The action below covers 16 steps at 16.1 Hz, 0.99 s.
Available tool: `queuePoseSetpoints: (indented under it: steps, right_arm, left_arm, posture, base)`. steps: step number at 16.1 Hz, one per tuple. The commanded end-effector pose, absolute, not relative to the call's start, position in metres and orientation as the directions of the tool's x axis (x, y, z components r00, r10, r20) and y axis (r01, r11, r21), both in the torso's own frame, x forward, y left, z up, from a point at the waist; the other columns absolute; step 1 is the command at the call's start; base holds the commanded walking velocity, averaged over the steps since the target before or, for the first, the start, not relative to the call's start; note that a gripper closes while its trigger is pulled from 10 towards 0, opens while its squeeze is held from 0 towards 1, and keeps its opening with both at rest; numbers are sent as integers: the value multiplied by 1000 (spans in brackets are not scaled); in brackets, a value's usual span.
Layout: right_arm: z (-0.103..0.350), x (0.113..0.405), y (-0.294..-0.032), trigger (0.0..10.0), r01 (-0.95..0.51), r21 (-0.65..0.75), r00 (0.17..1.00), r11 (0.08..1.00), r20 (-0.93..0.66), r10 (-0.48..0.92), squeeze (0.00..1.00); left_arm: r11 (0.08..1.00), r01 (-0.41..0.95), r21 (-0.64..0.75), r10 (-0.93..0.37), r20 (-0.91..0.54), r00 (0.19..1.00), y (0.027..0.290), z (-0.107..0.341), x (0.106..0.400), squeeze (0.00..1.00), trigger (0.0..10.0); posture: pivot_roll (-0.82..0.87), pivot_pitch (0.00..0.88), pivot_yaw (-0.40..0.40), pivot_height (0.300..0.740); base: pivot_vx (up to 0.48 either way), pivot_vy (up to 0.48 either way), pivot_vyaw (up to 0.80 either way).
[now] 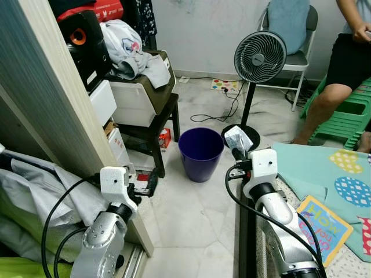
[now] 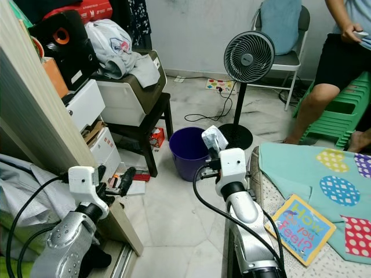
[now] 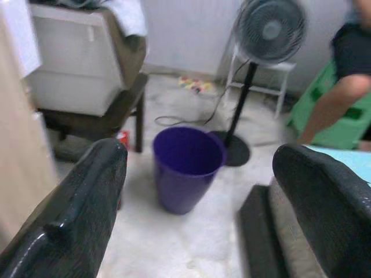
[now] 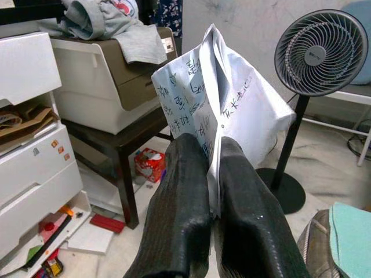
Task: Clean up the room
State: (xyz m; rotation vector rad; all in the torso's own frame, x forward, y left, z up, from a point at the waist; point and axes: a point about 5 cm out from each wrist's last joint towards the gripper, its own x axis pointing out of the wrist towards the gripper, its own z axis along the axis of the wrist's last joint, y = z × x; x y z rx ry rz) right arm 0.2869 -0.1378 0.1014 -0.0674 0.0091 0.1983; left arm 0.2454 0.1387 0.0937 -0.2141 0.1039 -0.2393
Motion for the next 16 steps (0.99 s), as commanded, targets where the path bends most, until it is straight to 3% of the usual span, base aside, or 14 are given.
queuePoseSetpoints:
  steps: [1, 9, 16]
  right_arm:
    - [100, 288, -138, 10000, -194, -76, 981, 978, -16, 194, 0]
    - [106, 285, -140, 10000, -186, -99, 982, 978, 4, 187, 0]
    - [104, 284, -140, 10000, -178, -97, 984, 979, -1, 179, 0]
  left_arm:
    - [936, 271, -227, -285, -32, 958, 132, 102, 244, 0, 10000]
    - [933, 274, -233, -301, -88, 950, 128, 94, 245, 0, 10000]
    - [914, 303, -271, -341, -106, 934, 125, 91, 245, 0, 10000]
  posture:
    - [-88, 0, 28, 740]
    - [-104, 0, 32, 740]
    - [-109, 0, 40, 740]
  base:
    - [0, 0, 0]
    - [0, 0, 0]
    - [0, 0, 764]
